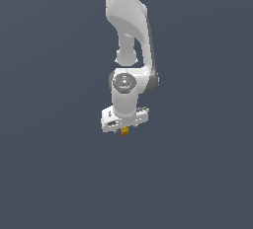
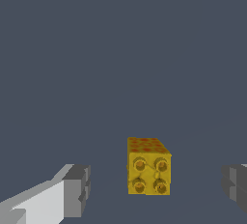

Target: Pick up the object and move it to a goal position.

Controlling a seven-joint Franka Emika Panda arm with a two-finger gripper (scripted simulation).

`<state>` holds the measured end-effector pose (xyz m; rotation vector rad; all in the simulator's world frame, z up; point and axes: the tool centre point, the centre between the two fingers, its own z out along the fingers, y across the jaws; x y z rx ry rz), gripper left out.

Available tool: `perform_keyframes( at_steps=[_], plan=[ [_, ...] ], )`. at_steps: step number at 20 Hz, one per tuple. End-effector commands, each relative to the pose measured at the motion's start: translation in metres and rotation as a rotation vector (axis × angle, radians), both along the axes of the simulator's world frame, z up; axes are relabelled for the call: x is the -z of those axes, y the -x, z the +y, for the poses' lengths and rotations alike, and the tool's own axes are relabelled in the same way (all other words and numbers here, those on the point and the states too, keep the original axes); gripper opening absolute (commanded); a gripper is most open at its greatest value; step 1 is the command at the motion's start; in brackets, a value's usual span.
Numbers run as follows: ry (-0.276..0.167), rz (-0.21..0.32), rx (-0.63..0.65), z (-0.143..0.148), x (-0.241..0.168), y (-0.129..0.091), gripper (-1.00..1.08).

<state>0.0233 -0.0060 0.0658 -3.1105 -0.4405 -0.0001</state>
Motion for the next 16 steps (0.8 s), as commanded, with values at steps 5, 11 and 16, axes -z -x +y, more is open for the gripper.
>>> perform_keyframes(
  at_steps=[5,11,16],
  plan=[
    [0.0,0.001,-0.003,0.0,0.031,0.001,1.0],
    [0.0,0.0,-0.004,0.0,0.044,0.0,1.0],
    [0.0,0.0,-0.004,0.0,0.044,0.0,-1.0]
  ],
)
